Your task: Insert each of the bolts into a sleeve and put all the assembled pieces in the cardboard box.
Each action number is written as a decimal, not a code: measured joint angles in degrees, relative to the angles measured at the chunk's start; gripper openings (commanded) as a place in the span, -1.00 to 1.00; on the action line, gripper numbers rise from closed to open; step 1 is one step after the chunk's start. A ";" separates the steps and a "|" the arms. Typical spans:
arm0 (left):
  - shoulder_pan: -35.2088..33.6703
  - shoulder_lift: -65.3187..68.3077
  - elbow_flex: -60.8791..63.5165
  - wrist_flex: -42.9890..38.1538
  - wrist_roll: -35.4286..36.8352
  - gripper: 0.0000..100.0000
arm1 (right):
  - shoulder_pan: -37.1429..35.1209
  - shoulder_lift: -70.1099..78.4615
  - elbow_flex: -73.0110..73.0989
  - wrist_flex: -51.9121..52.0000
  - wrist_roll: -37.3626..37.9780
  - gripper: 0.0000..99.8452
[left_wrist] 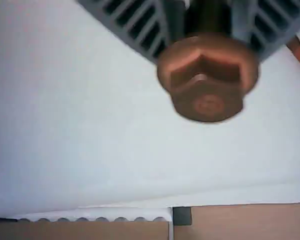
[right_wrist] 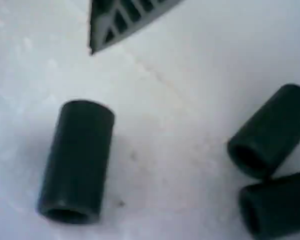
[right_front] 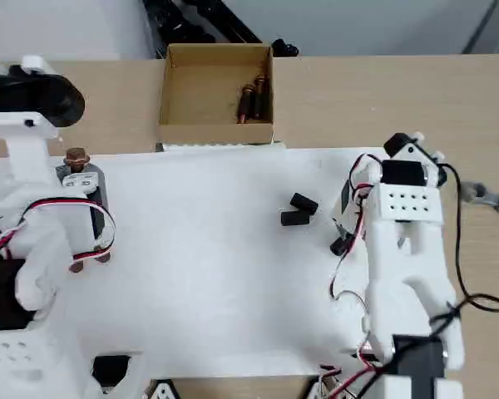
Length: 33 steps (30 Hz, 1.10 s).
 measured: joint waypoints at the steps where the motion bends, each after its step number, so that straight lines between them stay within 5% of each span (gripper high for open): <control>1: 0.00 0.00 0.00 0.00 0.00 -0.99 | 0.00 1.41 0.00 -0.09 -0.62 -0.57; 33: 0.00 0.00 0.00 0.00 0.00 -0.99 | -4.04 14.51 -5.10 -7.47 -5.89 -0.57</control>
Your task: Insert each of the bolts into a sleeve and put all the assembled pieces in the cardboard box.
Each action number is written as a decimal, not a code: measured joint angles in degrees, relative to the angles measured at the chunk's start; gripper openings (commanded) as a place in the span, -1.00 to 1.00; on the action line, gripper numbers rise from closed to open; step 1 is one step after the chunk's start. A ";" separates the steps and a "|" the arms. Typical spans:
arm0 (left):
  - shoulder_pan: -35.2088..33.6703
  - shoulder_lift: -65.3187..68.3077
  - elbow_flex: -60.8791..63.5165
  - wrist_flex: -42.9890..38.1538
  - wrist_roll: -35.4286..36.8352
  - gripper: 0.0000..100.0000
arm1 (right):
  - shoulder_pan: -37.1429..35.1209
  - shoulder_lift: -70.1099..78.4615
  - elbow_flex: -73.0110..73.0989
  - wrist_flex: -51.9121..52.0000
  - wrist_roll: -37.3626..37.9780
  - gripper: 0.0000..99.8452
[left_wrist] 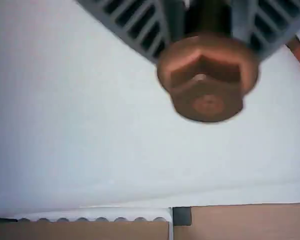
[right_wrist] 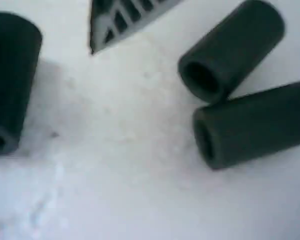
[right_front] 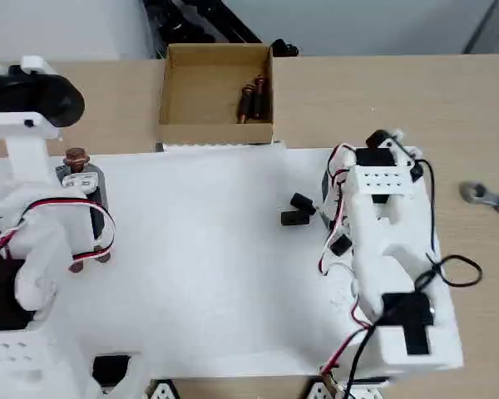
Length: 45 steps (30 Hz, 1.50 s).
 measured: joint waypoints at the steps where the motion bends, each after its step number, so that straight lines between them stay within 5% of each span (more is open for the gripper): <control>1: 0.00 0.00 0.00 0.00 0.00 -0.99 | 0.00 1.23 0.00 0.00 0.00 -0.57; 21: 0.00 0.00 0.00 0.00 0.00 -0.99 | 0.44 11.69 -1.32 -4.40 -0.18 -0.58; 29: 0.00 0.00 0.00 0.00 0.00 -0.99 | 2.11 11.96 -1.14 -4.13 -0.26 -0.97; 45: 0.00 0.00 0.00 0.00 -0.97 -0.99 | 2.99 11.52 -4.57 3.25 0.97 -0.97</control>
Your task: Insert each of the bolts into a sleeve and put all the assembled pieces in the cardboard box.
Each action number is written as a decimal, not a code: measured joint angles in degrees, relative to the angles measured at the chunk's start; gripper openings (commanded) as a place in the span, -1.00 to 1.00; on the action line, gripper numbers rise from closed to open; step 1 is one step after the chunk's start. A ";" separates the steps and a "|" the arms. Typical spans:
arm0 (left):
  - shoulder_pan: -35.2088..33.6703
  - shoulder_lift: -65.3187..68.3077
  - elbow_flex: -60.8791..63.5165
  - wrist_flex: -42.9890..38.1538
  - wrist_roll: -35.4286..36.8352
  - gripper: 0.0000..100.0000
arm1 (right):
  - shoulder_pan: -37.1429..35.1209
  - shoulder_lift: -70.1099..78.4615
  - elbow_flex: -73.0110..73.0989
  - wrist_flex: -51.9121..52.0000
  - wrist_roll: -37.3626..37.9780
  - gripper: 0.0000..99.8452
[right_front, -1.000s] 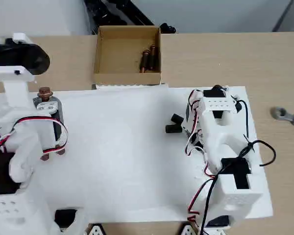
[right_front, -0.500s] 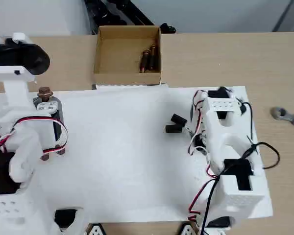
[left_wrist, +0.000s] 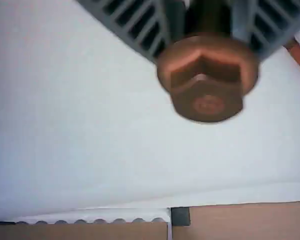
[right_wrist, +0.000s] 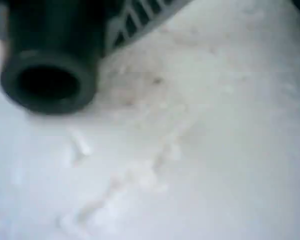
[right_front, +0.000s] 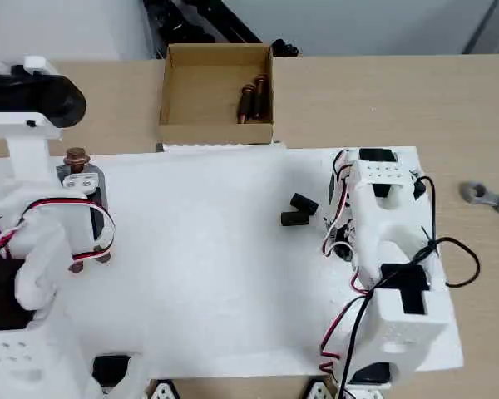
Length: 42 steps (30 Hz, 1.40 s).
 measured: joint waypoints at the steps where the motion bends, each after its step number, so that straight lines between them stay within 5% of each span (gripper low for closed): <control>1: 0.00 0.00 0.00 0.00 0.00 -0.99 | 0.00 -0.53 -0.09 0.35 1.32 -0.97; 16: 0.00 0.00 0.00 -2.90 0.00 -0.99 | -7.56 -41.67 -0.35 3.52 24.62 -0.97; 27: 0.00 0.00 0.00 -9.58 0.00 -0.99 | -11.16 -72.44 1.05 3.52 30.51 -0.99; 33: 0.70 0.00 0.00 -15.21 0.00 -0.99 | -18.64 -87.56 14.33 0.26 33.32 -0.99; 42: 12.48 0.00 6.33 -18.90 -0.18 -0.99 | -22.68 -113.41 49.14 -23.38 40.26 -0.99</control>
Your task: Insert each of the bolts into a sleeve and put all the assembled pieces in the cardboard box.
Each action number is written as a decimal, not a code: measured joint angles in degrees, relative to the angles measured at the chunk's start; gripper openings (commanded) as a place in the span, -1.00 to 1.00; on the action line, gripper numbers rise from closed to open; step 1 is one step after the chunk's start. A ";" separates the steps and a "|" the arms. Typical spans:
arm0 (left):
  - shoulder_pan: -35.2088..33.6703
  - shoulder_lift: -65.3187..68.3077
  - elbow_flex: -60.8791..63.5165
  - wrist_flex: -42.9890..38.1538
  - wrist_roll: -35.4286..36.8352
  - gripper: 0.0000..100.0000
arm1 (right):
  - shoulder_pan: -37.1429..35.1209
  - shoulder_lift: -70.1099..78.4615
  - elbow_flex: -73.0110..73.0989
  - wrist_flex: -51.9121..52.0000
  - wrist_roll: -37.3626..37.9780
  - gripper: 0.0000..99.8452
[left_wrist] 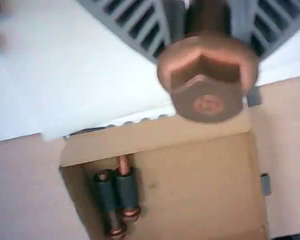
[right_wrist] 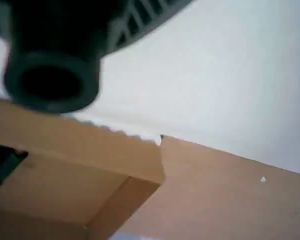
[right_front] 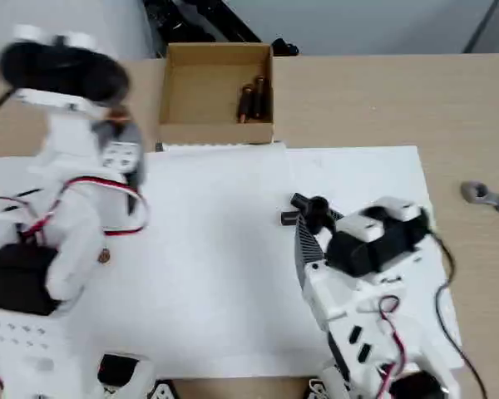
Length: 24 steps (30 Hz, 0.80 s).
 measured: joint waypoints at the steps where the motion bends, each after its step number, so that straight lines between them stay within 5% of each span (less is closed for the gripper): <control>1: 1.05 0.00 0.70 -1.32 0.18 -0.99 | -0.62 -2.64 3.60 -2.55 0.70 -0.99; 10: 7.56 0.09 1.93 -16.70 0.18 -0.99 | -7.30 -1.58 15.38 -22.33 2.81 -0.99; 24: 19.43 0.09 2.02 -21.45 6.42 -0.99 | -10.02 7.82 15.56 -33.23 2.81 -0.99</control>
